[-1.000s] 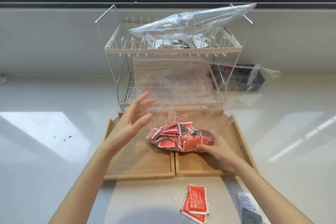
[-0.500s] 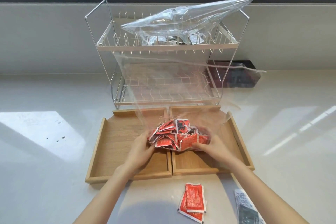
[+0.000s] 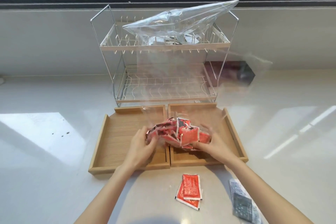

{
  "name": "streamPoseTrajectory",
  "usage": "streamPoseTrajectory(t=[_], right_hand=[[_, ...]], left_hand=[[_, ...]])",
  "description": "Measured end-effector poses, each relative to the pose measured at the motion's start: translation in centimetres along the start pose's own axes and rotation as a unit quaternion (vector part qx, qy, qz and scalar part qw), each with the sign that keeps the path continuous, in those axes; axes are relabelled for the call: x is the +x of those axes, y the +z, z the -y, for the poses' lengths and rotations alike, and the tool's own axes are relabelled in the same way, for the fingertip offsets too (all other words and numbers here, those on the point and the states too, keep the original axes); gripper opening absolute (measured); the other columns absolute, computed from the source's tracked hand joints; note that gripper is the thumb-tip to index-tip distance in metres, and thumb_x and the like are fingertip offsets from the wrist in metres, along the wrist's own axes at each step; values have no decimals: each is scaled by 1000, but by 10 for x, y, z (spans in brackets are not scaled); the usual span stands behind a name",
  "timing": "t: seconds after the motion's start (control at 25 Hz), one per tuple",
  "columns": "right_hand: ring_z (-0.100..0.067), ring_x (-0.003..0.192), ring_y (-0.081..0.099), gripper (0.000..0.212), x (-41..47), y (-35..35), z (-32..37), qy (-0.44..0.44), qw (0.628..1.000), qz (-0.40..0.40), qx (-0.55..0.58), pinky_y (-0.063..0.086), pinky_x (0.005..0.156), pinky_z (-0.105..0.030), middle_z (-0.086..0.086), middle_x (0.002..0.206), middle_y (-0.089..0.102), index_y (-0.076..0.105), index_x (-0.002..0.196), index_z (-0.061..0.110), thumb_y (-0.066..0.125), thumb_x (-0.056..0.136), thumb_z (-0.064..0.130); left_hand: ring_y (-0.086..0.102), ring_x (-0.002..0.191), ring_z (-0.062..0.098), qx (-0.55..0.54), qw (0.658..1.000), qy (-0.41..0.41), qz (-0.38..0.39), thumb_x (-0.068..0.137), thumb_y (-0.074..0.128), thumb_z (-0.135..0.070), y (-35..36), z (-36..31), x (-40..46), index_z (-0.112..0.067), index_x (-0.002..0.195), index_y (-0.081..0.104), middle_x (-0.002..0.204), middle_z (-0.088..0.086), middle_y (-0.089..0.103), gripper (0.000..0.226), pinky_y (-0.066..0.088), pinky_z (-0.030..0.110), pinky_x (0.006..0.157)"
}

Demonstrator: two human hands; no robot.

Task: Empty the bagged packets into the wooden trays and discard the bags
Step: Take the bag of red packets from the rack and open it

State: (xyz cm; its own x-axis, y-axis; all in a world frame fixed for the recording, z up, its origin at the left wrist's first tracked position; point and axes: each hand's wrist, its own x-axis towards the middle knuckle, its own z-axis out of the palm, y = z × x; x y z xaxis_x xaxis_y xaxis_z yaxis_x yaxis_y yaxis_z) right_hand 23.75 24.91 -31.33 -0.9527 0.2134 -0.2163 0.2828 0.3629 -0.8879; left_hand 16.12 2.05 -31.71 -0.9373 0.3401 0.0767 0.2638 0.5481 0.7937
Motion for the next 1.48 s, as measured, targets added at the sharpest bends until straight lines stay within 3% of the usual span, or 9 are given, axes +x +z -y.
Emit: streamPoseTrajectory(t=[0.08, 0.24, 0.44, 0.64, 0.76, 0.92, 1.08, 1.24, 1.48], right_hand=[[-10, 98, 59, 79, -5, -9, 4, 18, 999, -18, 47, 48, 86, -25, 4, 116, 55, 30, 134, 21, 76, 70, 30], [0, 85, 58, 69, -18, -24, 6, 30, 993, -43, 103, 52, 59, -13, 6, 102, 55, 29, 135, 14, 68, 79, 18], [-15, 99, 61, 59, -32, -49, -10, 63, 995, -68, 37, 49, 92, -42, 1, 121, 52, 29, 136, 19, 52, 86, 42], [-14, 102, 60, 90, -50, -70, -28, 71, 996, 14, 56, 44, 97, -35, 2, 125, 52, 12, 142, 26, 71, 75, 26], [-20, 89, 60, 89, -53, -74, -39, 68, 998, 3, -9, 48, 84, -34, -1, 100, 58, 16, 142, 23, 69, 73, 4], [-16, 79, 61, 57, -52, -79, -42, 68, 993, -86, -45, 45, 75, -23, -9, 88, 63, 43, 130, 17, 63, 78, 4], [-2, 52, 60, 35, -48, -85, -35, 27, 991, -110, -74, 40, 53, 0, -6, 78, 65, 58, 115, 14, 61, 80, 6], [-17, 65, 67, 23, -42, -94, -21, -28, 988, -112, -100, 54, 79, -31, -6, 70, 69, 63, 108, 11, 57, 87, 16], [-23, 63, 68, 18, -26, -114, 19, -86, 978, -143, -124, 56, 76, -43, -11, 68, 69, 66, 97, 7, 52, 90, 16]], left_hand=[[53, 70, 9, -29, 999, -11, -11, 87, 50, -26, -5, -11, -4, -29, 86, 51, 77, -8, 58, 4, 37, 16, 57], [60, 79, 22, -52, 998, -34, -16, 88, 52, -22, 0, -33, -11, -16, 96, 55, 83, 1, 64, 11, 51, 40, 71], [61, 90, 19, -99, 990, -98, 20, 85, 58, -26, 21, -53, -25, -18, 125, 43, 97, -2, 61, 44, 51, 40, 82], [57, 109, 28, -107, 986, -56, 116, 76, 67, -7, 43, -54, -41, -19, 141, 14, 124, 10, 56, 84, 44, 43, 96], [59, 101, 27, -20, 999, -28, 40, 77, 58, 3, 53, -49, -48, -18, 137, 30, 115, 7, 61, 70, 43, 30, 82], [62, 63, 21, -44, 995, -88, -16, 86, 53, -2, 57, -42, -57, -14, 123, 55, 73, 4, 65, 39, 45, 15, 59], [58, 51, 16, -49, 995, -83, -35, 88, 50, -3, 52, -43, -58, -15, 117, 59, 60, -1, 59, 33, 44, 10, 52], [55, 46, 8, -21, 998, -30, -60, 89, 48, -4, 40, -54, -50, -15, 101, 60, 62, 3, 64, 20, 44, 11, 51], [53, 67, 18, 65, 990, 39, -122, 87, 54, -12, 17, -77, -17, -5, 88, 65, 78, 1, 51, 13, 45, 31, 67]])
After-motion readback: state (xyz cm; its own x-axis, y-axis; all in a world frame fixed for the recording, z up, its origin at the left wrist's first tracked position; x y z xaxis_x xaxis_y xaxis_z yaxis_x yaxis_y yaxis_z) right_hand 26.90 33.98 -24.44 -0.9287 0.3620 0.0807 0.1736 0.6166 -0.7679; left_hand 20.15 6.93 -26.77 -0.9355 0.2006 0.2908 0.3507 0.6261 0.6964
